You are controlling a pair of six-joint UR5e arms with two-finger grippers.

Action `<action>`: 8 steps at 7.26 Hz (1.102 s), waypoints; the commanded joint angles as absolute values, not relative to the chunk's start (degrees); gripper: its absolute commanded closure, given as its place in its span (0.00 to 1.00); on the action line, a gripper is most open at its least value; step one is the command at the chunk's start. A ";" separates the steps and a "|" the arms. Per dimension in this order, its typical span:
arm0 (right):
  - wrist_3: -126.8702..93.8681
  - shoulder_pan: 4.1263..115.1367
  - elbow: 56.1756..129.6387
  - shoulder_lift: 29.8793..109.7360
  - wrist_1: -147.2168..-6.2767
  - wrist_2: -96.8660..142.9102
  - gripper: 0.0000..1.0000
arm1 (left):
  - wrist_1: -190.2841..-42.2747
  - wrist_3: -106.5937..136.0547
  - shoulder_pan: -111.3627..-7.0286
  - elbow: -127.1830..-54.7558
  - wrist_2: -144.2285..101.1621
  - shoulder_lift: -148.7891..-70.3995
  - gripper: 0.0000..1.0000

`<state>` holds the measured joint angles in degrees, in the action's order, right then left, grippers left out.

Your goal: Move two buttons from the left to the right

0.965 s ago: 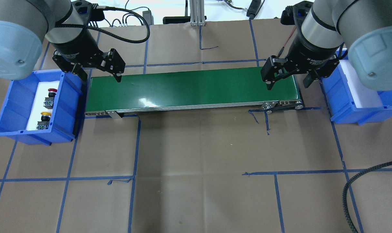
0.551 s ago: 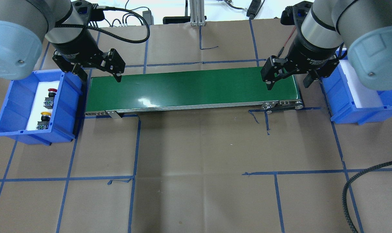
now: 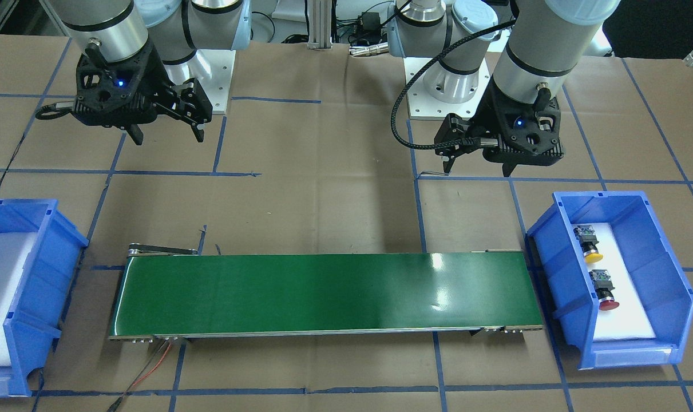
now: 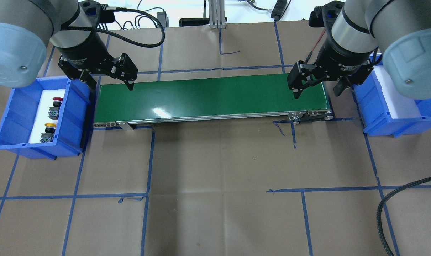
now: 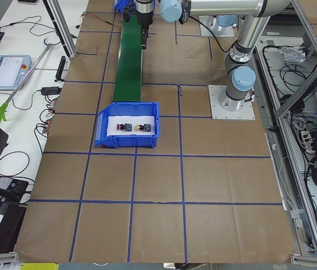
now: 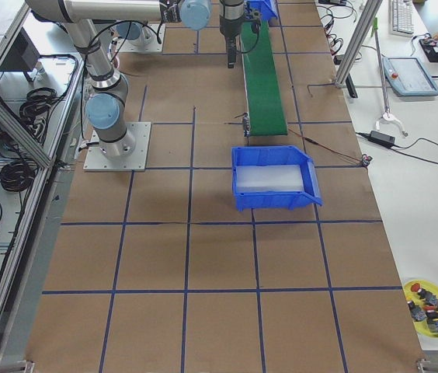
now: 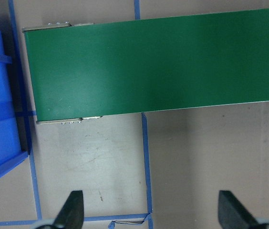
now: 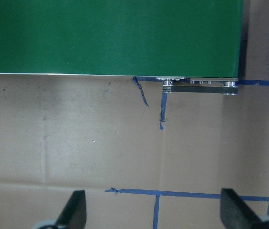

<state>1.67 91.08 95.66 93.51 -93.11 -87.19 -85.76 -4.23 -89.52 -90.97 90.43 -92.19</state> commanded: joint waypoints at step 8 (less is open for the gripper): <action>1.67 91.14 95.71 93.52 -93.08 -87.19 0.00 | -86.48 -30.81 -60.16 -91.32 90.44 -92.90 0.00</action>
